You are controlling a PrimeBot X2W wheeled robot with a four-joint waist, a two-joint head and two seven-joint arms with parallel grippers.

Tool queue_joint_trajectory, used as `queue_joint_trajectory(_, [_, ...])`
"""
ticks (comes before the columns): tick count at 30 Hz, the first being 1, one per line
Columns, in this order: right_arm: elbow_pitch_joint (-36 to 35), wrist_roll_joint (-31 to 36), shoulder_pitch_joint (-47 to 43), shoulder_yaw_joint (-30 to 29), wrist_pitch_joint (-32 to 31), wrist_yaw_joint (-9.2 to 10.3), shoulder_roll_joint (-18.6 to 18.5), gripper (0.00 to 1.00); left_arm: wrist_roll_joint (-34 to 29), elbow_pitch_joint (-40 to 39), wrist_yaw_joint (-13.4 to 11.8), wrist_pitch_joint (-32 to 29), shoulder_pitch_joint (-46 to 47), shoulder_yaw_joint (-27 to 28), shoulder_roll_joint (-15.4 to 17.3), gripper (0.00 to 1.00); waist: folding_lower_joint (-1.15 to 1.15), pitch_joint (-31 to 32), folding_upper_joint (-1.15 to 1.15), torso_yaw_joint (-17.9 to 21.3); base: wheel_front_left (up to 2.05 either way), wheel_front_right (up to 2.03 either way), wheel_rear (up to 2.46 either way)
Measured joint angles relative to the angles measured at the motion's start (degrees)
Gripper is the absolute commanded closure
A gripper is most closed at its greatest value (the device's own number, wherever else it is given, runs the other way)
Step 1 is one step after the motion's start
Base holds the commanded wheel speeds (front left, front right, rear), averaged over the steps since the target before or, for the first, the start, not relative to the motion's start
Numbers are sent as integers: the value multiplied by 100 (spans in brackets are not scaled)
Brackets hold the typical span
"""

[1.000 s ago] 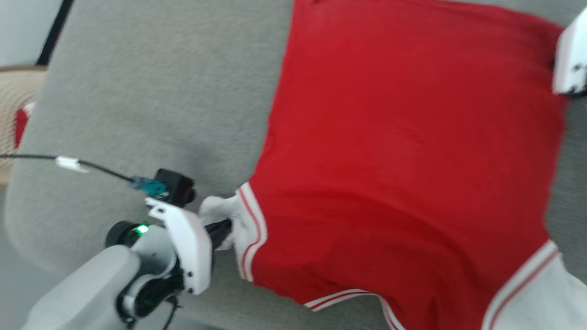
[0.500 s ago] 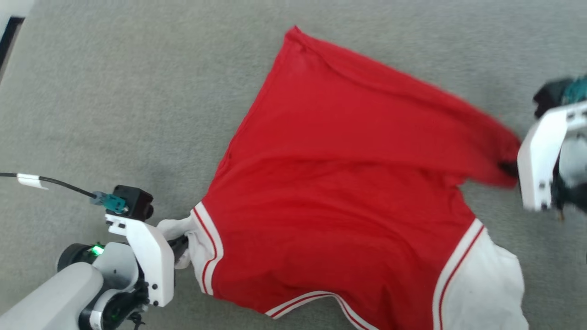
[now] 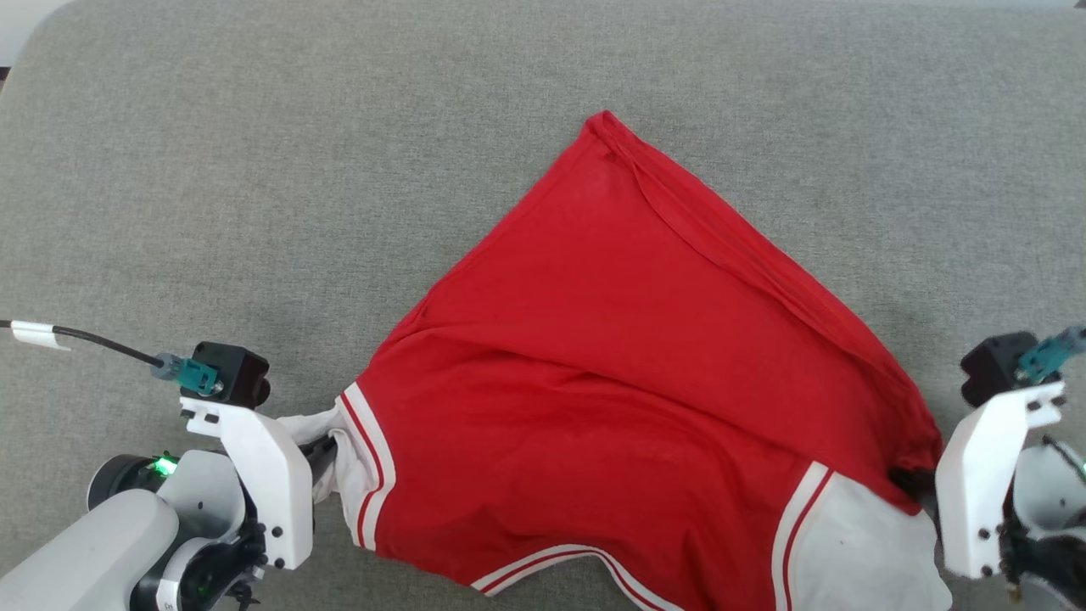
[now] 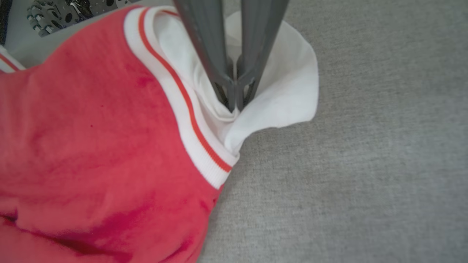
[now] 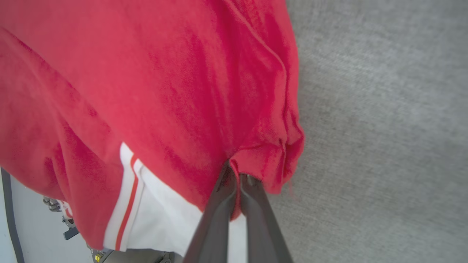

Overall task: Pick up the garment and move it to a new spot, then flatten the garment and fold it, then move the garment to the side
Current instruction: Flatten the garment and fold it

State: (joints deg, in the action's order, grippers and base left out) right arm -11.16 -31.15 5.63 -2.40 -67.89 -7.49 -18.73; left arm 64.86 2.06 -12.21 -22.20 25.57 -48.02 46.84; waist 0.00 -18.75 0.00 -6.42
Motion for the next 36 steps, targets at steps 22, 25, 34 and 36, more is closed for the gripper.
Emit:
queue_joint_trajectory(22, [-1550,260,-169,-364,420,0,-3,0,59,-104,-42,59,-141,-13,-37,100,0,166,0,-46,0,0,0])
queue_joint_trajectory(25, [-1661,311,265,-321,633,0,3,0,56,-123,-34,56,-114,-22,-90,100,0,141,0,-121,0,0,0])
queue_joint_trajectory(34, [-438,449,1992,565,1661,0,-142,0,-94,-74,125,-31,232,-170,-404,100,0,14,0,-542,0,0,0])
queue_joint_trajectory(36, [56,424,2378,753,1871,0,-135,0,-132,-27,191,-48,333,-202,-515,100,0,-16,0,-675,0,0,0])
